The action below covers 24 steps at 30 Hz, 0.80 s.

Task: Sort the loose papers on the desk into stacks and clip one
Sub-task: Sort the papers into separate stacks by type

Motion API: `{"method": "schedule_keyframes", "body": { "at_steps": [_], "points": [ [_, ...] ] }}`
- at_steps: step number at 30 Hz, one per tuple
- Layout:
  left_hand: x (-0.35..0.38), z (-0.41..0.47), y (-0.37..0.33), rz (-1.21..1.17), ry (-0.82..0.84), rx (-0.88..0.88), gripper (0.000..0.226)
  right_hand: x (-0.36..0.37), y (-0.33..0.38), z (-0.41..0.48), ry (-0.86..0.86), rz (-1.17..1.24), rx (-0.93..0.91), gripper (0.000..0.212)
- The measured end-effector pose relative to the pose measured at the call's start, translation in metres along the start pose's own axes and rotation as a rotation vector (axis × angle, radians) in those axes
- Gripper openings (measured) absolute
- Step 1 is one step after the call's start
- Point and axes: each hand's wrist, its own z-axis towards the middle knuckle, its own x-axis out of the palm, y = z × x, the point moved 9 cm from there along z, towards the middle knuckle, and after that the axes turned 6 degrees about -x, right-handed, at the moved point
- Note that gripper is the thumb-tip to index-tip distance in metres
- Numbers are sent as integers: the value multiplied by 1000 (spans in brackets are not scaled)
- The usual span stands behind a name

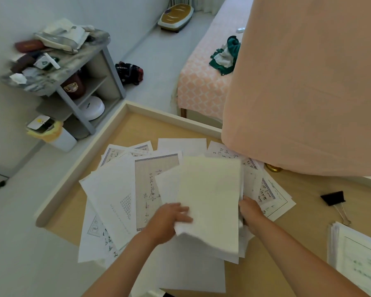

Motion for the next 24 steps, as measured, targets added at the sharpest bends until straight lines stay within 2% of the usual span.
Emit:
{"method": "schedule_keyframes", "body": {
  "at_steps": [2, 3, 4, 6, 7, 9, 11, 14, 15, 16, 20, 24],
  "points": [
    [25, -3, -1, 176, 149, -8, 59, 1, -8, -1, 99, 252, 114, 35],
    [33, -6, -1, 222, 198, -8, 56, 1, -10, -3, 136, 277, 139, 37],
    [40, -8, 0, 235, 257, -19, 64, 0, -11, -4, 169, 230, 137, 32],
    [44, -13, 0, 142, 371, -108, 94, -7, -7, -2, 140, -33, 9, 18],
    [38, -15, -3, 26, 390, -163, 100, -12, -6, 0, 83, -140, -48, 24],
    [17, -14, -6, -323, 322, -252, 94, -16, -5, -2, 19, -133, -94, 30],
    [-7, -9, -2, -617, 141, -317, 82, -22, -3, -7, -37, -50, -120, 28],
    [-26, -3, 38, -769, -259, -589, 69, -39, -14, -9, -115, 1, -95, 27],
    [-23, -2, 44, -797, -324, -663, 67, -44, -20, -9, -126, -10, -81, 26],
    [-16, 2, 48, -773, -329, -722, 68, -46, -24, -10, -128, -29, -71, 26],
    [-1, 20, 41, -580, -277, -766, 85, -44, -22, -13, -101, -201, -150, 37],
    [0, 35, 27, -724, -268, -739, 61, -23, -12, -11, 28, -297, -232, 33]
  ]
}}
